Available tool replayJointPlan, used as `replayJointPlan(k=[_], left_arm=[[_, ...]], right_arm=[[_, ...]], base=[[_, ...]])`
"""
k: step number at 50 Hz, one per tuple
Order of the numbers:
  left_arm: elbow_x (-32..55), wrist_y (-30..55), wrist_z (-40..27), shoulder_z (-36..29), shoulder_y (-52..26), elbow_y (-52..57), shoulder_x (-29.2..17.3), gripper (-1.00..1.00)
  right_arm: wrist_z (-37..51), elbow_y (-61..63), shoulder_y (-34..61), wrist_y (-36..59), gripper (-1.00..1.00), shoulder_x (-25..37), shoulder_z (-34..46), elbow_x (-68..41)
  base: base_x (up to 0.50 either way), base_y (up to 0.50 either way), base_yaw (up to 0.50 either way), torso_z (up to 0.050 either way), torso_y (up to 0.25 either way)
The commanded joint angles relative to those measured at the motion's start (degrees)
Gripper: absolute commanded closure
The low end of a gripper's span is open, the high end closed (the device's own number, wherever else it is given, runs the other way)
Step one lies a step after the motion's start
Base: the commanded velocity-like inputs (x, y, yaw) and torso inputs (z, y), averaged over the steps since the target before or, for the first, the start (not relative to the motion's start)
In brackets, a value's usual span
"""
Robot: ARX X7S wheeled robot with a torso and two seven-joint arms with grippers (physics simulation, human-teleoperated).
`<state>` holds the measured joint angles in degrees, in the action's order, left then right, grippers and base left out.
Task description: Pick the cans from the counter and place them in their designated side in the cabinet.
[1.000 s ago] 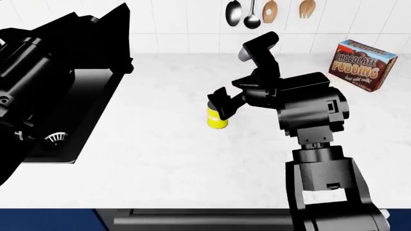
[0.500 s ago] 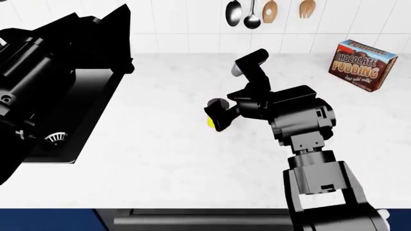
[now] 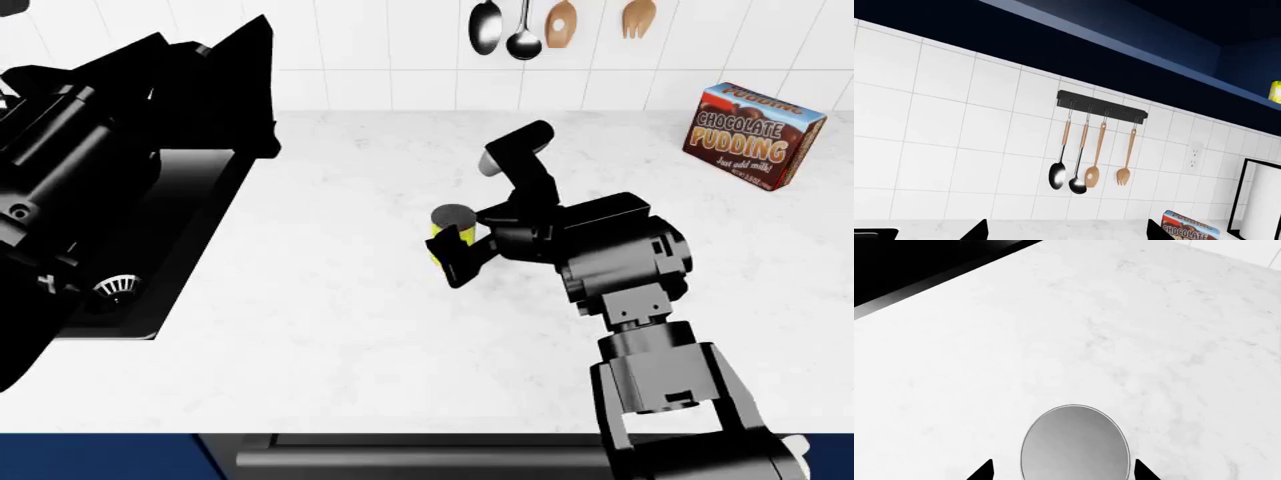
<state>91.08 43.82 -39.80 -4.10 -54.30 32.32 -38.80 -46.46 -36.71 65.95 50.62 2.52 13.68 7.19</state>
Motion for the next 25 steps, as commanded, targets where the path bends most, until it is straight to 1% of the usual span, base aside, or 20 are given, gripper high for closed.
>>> replayJointPlan(k=[1, 20, 25], left_arm=[[-1.0, -0.1, 0.9, -0.3, 0.4, 0.5, -0.1, -1.0], [-1.5, -0.4, 1.8, -0.4, 0.6, -0.1, -0.5, -1.0], [-1.6, -0.5, 2.0, -0.4, 0.7, -0.2, -0.5, -1.0]], right_arm=[[0.9, -0.5, 0.1, -0.7, -1.0, 0.5, 1.0, -1.0], [1.2, -1.7, 0.7, -0.7, -1.0, 0.5, 2.9, -2.7], [1.5, -2.0, 0.8, -0.8, -1.0, 0.6, 3.2, -3.1]], base=[[0.0, 0.0, 0.0, 0.0, 0.0], [0.0, 0.0, 0.0, 0.0, 0.0], [0.0, 0.0, 0.0, -0.008, -0.096]])
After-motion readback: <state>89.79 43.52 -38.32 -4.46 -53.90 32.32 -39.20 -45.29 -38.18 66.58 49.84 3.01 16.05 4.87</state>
